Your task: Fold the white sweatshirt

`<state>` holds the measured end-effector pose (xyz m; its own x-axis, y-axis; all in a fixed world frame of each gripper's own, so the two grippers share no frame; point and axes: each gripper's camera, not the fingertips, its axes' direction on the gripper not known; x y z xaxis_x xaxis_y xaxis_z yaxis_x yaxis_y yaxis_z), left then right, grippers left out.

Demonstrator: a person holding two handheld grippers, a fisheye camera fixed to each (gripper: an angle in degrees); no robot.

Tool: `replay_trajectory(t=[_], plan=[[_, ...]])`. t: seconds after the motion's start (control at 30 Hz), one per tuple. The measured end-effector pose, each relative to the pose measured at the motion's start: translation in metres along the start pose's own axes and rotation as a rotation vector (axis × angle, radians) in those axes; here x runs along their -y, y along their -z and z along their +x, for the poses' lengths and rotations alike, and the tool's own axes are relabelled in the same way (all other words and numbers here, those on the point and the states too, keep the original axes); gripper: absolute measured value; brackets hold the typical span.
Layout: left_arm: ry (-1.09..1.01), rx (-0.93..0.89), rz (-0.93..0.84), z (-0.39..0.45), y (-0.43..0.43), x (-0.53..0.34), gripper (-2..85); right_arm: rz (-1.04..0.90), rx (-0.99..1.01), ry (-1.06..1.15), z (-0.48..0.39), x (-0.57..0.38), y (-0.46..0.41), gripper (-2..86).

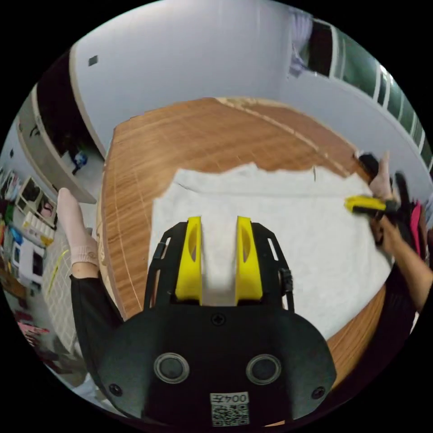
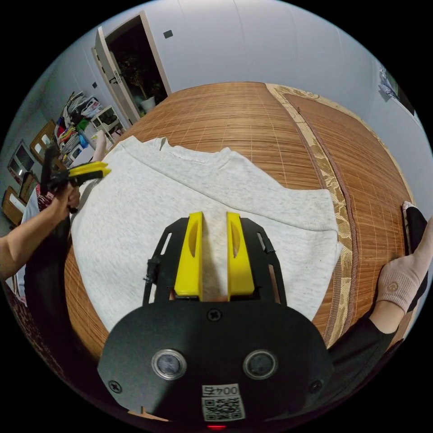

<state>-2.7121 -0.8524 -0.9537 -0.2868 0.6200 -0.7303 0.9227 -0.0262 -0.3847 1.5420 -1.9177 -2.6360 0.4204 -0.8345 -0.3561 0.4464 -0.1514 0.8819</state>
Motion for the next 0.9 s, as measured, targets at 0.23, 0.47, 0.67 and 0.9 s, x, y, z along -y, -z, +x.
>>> replay_trajectory(t=[0.23,0.47,0.67,0.9], plan=[[0.053,-0.077,0.038,-0.022,-0.026,-0.020,11.8,-0.004,0.035,-0.007,-0.009,0.000,0.008,9.4],[0.028,-0.041,0.046,-0.016,-0.050,-0.039,12.2,0.024,0.183,-0.005,-0.037,-0.017,0.068,13.8],[0.027,-0.040,0.047,-0.019,-0.070,-0.055,12.1,-0.189,0.013,0.262,-0.125,-0.043,0.056,16.5],[0.035,-0.048,0.049,-0.022,-0.097,-0.078,11.9,-0.179,0.075,0.204,-0.126,-0.053,0.080,18.0]])
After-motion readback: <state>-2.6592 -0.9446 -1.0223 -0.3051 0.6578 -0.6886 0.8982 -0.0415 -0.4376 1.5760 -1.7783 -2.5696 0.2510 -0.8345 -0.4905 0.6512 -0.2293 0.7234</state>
